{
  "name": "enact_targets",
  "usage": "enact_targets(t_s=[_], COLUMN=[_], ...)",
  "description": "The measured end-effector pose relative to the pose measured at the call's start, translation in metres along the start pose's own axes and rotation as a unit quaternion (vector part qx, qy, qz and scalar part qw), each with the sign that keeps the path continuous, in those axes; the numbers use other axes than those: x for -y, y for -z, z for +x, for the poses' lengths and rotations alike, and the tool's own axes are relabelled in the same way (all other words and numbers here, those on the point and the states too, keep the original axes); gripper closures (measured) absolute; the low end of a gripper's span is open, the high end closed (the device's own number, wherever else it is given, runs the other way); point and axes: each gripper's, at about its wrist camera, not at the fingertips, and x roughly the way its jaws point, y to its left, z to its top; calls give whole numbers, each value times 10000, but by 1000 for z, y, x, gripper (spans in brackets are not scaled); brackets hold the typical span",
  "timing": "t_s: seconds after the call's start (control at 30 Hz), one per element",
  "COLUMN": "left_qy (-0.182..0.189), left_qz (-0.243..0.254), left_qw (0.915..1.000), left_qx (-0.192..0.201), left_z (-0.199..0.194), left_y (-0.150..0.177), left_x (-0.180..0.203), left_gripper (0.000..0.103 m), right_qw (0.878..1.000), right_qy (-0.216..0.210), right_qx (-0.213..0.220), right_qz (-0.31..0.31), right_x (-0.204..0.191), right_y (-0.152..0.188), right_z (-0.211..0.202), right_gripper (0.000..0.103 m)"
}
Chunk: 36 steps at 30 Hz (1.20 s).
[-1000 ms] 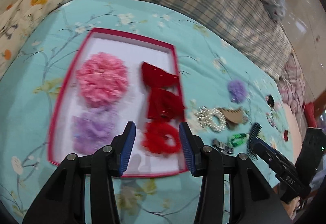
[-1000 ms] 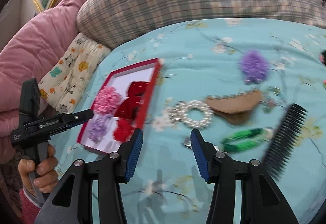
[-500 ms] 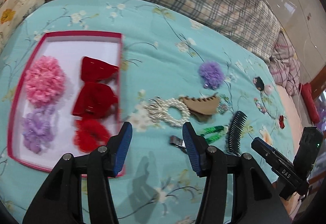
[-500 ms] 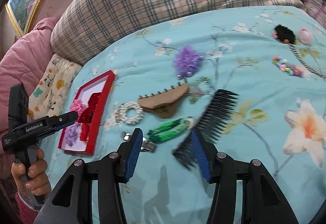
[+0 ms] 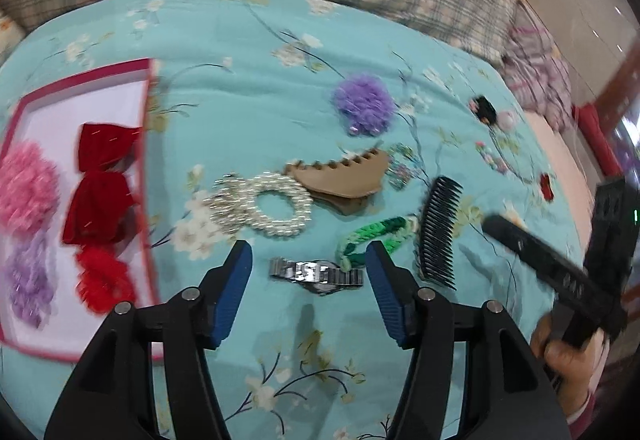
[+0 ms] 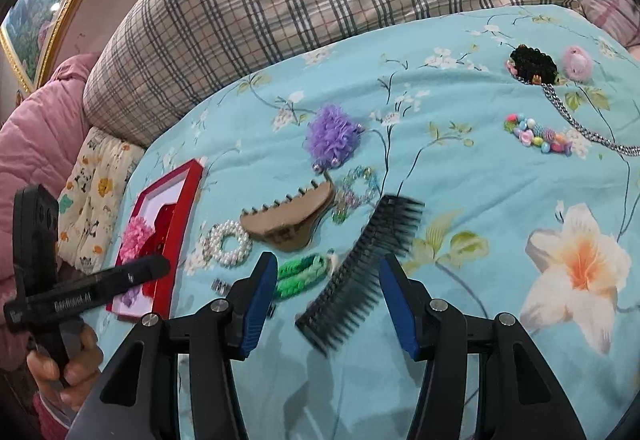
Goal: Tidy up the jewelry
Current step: 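Withdraw both tools from the tray toward the tan claw clip and purple flower, then grasp the tan claw clip with the left tool while the right tool grasps the purple flower clip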
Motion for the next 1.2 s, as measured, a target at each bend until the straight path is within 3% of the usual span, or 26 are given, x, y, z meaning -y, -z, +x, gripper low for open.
enact_targets(t_s=[0.27,0.43,0.6,0.77,0.83,0.9,1.13,1.2], left_qy=[243,434,716,746,774,742,485,411], left_qz=[754,1422,1577,1648,1694,1833,2091,2169], left_qw=[9965,9879,9832,9816,9805,9780,9734,9720], left_qx=[-252,-441,-574,-604,-636,-665,-800,-804], left_z=[36,67,86,95,98,101,118,119], left_y=[-24,-42,-53,-57,-58,-57,-55,-53], left_x=[15,29,29,29,31,37,50,52], left_gripper=[38,32,32,27,23,20,20,28], right_qw=[10000,9997,9993,9982,9975,9968,9991,9995], right_qy=[3,-42,-118,-81,-145,-158,-201,-180], right_qx=[-73,-228,-364,-585,-695,-788,-348,-210], right_qz=[35,52,-8,-51,-34,18,151,175], right_x=[7,9,5,4,7,10,21,24], right_y=[-40,-67,-95,-111,-113,-113,-112,-114], right_z=[26,58,98,142,155,163,127,114], right_gripper=[46,44,44,44,50,92,95,95])
